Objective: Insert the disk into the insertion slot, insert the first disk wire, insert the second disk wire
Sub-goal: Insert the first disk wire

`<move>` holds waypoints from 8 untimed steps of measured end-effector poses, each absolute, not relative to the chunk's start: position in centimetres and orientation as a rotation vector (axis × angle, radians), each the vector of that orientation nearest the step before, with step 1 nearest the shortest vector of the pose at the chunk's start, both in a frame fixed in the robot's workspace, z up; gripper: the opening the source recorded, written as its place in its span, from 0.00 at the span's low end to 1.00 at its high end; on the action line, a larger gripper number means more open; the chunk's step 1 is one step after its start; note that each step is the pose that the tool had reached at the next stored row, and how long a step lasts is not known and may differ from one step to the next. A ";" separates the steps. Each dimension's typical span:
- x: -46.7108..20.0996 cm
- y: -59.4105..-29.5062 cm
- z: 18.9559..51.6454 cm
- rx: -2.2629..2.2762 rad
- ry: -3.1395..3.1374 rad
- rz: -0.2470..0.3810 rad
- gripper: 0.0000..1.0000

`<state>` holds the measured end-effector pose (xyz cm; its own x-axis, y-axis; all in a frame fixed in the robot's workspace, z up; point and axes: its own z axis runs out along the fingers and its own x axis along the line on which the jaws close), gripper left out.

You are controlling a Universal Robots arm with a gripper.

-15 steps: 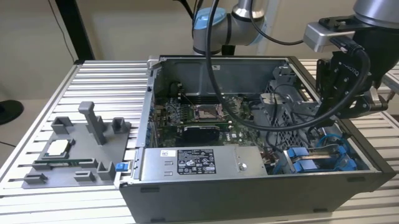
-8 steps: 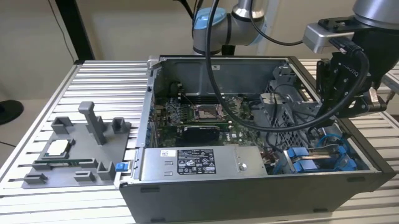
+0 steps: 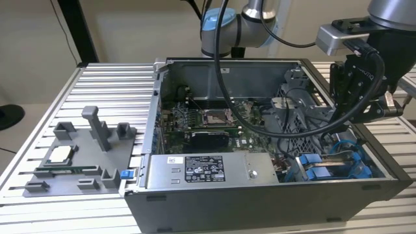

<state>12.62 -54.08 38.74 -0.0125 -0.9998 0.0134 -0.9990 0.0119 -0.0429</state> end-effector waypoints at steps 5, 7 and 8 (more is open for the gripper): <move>12.6 -54.2 38.7 -2.193 2.220 -0.063 0.00; 12.6 -54.4 38.7 -2.194 2.221 -0.061 0.00; 12.6 -54.7 38.7 -2.194 2.221 -0.060 0.00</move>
